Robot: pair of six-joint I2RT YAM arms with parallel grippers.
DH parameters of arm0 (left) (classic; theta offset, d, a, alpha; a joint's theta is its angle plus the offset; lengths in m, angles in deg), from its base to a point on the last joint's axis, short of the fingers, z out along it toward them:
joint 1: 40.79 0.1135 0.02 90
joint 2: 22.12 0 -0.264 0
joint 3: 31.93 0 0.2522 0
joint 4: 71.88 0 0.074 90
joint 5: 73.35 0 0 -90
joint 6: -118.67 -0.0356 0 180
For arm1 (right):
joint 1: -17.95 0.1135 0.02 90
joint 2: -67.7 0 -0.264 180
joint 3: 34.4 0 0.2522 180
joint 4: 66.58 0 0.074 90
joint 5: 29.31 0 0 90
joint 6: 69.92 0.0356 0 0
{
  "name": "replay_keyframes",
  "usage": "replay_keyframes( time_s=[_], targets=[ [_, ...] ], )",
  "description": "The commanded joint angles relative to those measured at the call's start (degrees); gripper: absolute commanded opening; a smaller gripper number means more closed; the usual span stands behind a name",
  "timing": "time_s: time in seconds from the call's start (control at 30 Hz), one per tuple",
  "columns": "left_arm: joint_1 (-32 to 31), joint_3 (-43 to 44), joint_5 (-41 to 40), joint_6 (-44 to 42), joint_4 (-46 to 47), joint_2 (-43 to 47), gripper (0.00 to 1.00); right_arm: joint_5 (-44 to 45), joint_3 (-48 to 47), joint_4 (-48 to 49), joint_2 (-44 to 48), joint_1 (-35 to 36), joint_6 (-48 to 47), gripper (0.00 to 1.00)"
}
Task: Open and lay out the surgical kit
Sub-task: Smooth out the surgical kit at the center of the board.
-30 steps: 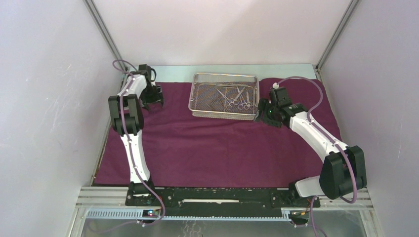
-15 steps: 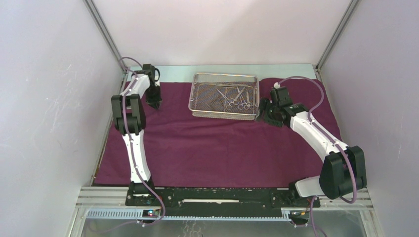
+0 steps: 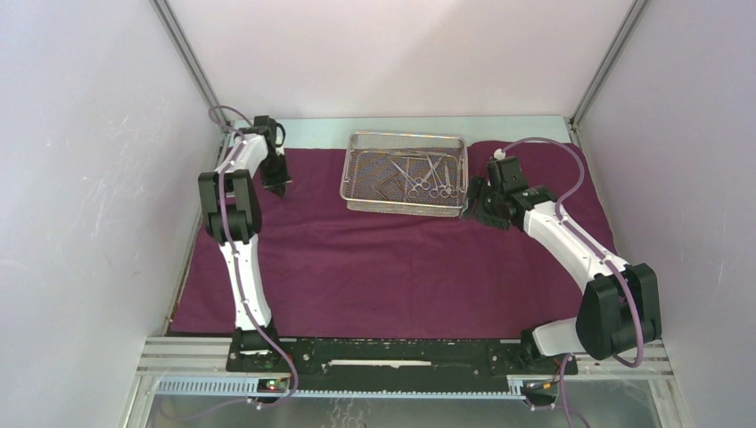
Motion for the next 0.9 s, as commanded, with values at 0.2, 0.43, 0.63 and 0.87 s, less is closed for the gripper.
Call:
replay_keyframes(
  time_s=[0.2, 0.43, 0.63, 0.87],
  targets=[
    [4.5, 2.1, -4.1, 3.6, 4.0, 0.0, 0.00, 1.0, -2.5, 1.6, 0.0, -0.2, -0.7, 0.78],
    [5.2, 1.4, -4.0, 4.8, 4.6, 0.0, 0.00, 1.5, -2.5, 2.0, -1.1, -0.2, -0.2, 0.78],
    [5.3, 0.6, -3.5, 4.7, 5.2, 0.1, 0.00, 3.8, -5.4, 5.3, -5.6, -1.6, 0.6, 0.82],
    [5.3, -0.3, -3.9, 4.9, 5.8, 0.3, 0.00, 5.5, -14.8, 10.7, -19.6, -3.3, -2.0, 0.84]
  ],
)
